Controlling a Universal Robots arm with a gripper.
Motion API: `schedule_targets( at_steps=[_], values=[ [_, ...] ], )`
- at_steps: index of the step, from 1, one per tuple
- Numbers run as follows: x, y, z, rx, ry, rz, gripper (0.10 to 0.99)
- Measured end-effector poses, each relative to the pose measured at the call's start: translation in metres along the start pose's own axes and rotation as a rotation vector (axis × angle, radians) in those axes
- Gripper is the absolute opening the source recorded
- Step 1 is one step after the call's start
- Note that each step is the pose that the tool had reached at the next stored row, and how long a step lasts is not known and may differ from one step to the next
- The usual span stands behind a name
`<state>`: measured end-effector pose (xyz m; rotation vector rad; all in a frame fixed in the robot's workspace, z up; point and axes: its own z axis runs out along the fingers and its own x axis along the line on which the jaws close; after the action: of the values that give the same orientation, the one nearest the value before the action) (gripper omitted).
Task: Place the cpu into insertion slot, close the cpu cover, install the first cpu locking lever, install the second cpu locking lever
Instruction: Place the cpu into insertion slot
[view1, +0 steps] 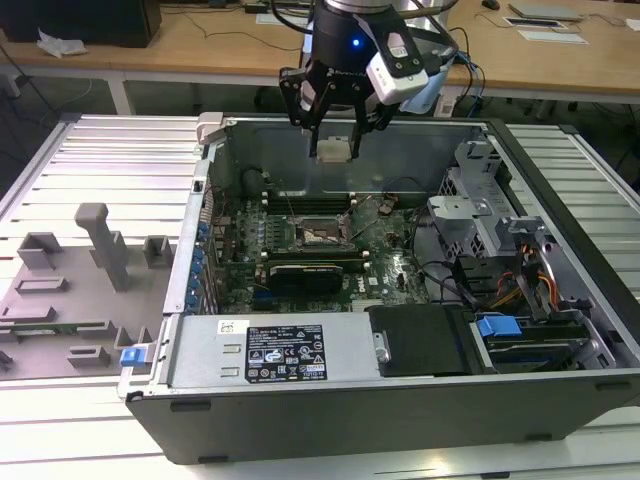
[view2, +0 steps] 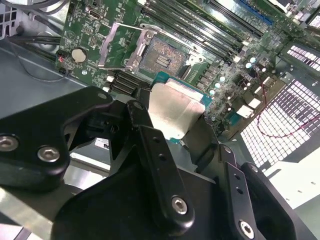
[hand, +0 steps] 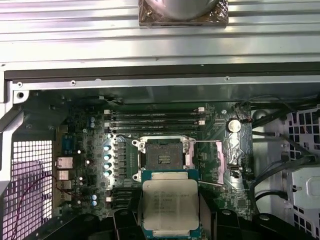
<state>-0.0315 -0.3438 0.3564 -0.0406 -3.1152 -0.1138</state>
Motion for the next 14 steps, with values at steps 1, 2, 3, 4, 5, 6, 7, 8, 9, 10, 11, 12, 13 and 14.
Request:
schedule_targets(
  at_steps=[1,2,3,4,5,6,7,8,9,10,11,12,13,14],
  values=[
    [0.0000,-0.0001,0.0007,0.001,0.0000,0.000,0.541],
    [0.0000,-0.0001,0.0012,0.002,0.0000,0.000,0.541],
    [0.0000,-0.0002,0.0020,0.003,-0.0001,0.000,0.541],
    [-0.0001,-0.0002,0.0025,0.003,-0.0001,0.000,0.541],
    [-0.0001,-0.0002,0.0030,0.004,-0.0001,0.000,0.541],
    [-0.0001,-0.0003,0.0038,0.004,-0.0001,0.000,0.541],
    [-0.0001,-0.0004,0.0045,0.004,-0.0001,0.000,0.541],
    [-0.0001,-0.0004,0.0052,0.005,-0.0001,0.000,0.541],
    [-0.0001,-0.0005,0.0060,0.005,-0.0001,0.000,0.541],
    [-0.0002,-0.0005,0.0066,0.005,-0.0001,0.000,0.541],
    [-0.0002,-0.0005,0.0071,0.005,-0.0001,0.000,0.541],
    [-0.0002,-0.0006,0.0081,0.006,-0.0001,0.000,0.541],
    [-0.0002,-0.0007,0.0090,0.006,-0.0002,0.000,0.541],
    [-0.0002,-0.0007,0.0096,0.006,-0.0001,0.000,0.541]
  ],
)
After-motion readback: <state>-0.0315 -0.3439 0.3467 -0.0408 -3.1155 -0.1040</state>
